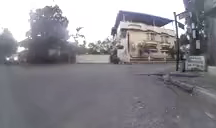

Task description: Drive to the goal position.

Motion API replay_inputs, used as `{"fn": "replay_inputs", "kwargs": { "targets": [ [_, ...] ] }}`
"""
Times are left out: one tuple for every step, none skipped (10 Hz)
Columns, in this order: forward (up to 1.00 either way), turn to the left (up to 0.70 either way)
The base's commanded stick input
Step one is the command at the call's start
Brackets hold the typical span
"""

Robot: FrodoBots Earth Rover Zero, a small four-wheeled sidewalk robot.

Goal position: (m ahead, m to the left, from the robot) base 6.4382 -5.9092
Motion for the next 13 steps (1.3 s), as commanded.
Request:
{"fn": "replay_inputs", "kwargs": {
  "targets": [
    [1.0, 0.0],
    [1.0, -0.03],
    [1.0, -0.22],
    [1.0, -0.35],
    [1.0, -0.4],
    [1.0, -0.4],
    [1.0, -0.19],
    [1.0, 0.0],
    [1.0, 0.0],
    [1.0, 0.0],
    [1.0, 0.0],
    [1.0, 0.0],
    [1.0, 0.0]
  ]
}}
